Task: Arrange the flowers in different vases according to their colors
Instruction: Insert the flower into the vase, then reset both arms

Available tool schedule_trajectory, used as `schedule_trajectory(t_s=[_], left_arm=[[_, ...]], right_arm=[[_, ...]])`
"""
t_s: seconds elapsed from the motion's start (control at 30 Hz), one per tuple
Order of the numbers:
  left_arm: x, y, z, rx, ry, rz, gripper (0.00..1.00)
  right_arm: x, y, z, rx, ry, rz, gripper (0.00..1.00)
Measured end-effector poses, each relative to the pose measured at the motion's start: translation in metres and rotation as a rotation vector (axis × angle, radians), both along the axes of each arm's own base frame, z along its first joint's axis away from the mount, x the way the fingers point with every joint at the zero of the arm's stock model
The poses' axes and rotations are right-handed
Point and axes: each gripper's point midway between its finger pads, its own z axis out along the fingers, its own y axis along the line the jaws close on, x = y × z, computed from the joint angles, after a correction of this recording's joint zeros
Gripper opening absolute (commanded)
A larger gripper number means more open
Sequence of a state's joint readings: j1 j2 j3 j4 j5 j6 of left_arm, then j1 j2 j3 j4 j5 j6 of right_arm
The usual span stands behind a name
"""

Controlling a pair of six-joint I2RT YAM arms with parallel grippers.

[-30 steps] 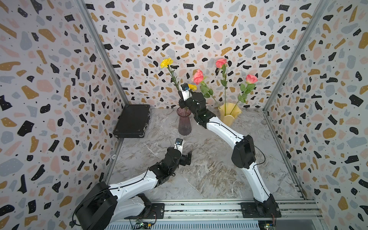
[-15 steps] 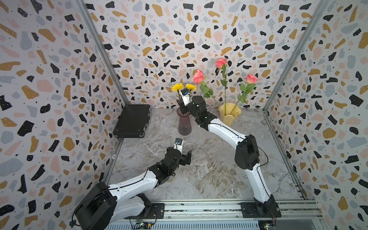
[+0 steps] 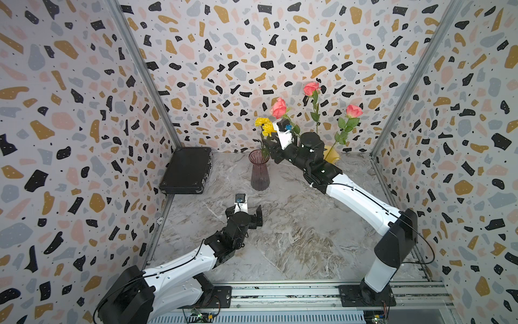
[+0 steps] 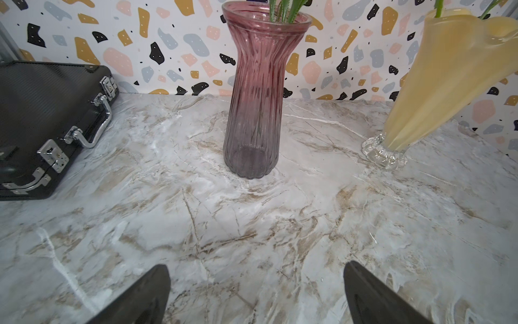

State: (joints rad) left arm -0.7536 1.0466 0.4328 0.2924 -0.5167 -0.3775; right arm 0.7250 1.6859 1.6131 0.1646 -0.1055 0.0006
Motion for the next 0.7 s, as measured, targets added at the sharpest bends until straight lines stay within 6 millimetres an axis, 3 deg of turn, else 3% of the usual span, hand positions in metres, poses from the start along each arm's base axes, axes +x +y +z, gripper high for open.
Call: schedule_trajectory(t_s=[0.1, 0.37, 0.47, 0.57, 0.63, 0.7], left_arm=[[0.000, 0.003, 0.001, 0.002, -0.004, 0.012, 0.99], [0.000, 0.019, -0.004, 0.006, -0.011, 0.101, 0.99], [0.000, 0.024, -0.010, 0.001, -0.008, 0.131, 0.99], [0.002, 0.024, -0.015, -0.002, 0.000, 0.144, 0.99], [0.003, 0.023, -0.021, 0.001, 0.011, 0.147, 0.99], [0.003, 0.022, -0.027, 0.012, 0.028, 0.144, 0.99]], right_arm=[[-0.022, -0.019, -0.045, -0.048, 0.085, -0.001, 0.51], [-0.067, -0.100, -0.233, -0.292, 0.381, -0.197, 0.52], [-0.076, -0.129, -0.283, -0.357, 0.454, -0.298, 0.53], [-0.078, -0.145, -0.306, -0.361, 0.474, -0.369, 0.53], [-0.076, -0.148, -0.311, -0.354, 0.472, -0.395, 0.56], [-0.071, -0.149, -0.308, -0.336, 0.458, -0.418, 0.66]])
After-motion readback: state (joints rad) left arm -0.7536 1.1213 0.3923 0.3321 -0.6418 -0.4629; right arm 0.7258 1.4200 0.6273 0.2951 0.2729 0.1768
